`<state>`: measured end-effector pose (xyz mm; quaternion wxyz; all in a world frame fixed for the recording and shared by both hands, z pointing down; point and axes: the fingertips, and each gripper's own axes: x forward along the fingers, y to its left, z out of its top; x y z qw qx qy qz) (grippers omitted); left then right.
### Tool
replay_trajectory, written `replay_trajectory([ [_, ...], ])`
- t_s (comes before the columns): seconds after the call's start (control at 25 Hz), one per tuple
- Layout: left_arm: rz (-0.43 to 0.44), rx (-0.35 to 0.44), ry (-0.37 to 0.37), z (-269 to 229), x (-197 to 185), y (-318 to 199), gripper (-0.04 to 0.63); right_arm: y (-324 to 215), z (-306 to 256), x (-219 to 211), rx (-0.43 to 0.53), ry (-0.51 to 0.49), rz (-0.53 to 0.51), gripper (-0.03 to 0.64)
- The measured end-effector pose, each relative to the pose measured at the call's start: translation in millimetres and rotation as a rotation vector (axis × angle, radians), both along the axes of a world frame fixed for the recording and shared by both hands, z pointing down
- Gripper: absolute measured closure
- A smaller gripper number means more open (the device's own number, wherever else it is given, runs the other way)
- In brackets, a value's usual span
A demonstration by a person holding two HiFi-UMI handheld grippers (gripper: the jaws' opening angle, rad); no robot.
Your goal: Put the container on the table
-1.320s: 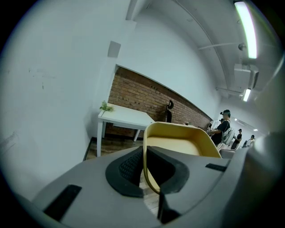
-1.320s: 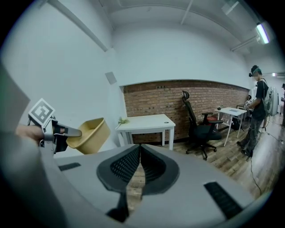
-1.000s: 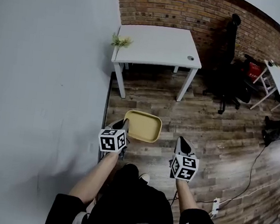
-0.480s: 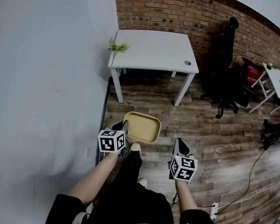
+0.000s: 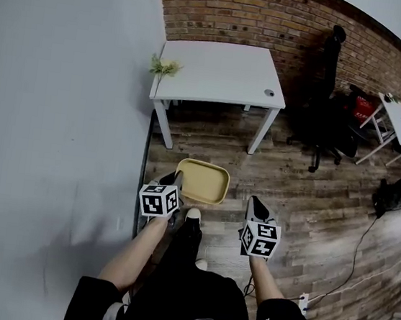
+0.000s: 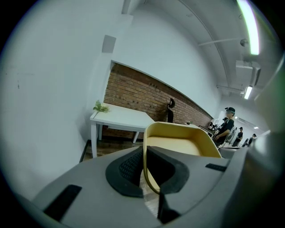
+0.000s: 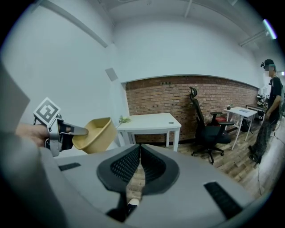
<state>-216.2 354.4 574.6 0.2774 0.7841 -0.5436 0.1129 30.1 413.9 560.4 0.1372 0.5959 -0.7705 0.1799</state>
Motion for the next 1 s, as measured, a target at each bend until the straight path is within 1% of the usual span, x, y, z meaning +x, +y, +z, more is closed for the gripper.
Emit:
replay_trajectory([
  [0.36,0.036,-0.032,0.007,12.4,9.2,-94.9,0.572,-89.6,4.5,4.6,-0.029,0.006,0.017,0.591],
  [0.6,0.073,-0.037,-0.027,16.6,9.7,-163.3,0.572,-163.7,8.8,-3.1,-0.066,0.019,0.019,0.592],
  [0.76,0.077,-0.058,-0.015,21.7,0.4,-210.7,0.572,-213.7,7.1,-14.1,-0.066,0.015,0.024,0.591],
  [1.0,0.094,-0.053,-0.022,20.7,-16.4,-276.1,0.572,-277.5,8.0,-28.7,-0.066,0.015,0.035,0.591],
])
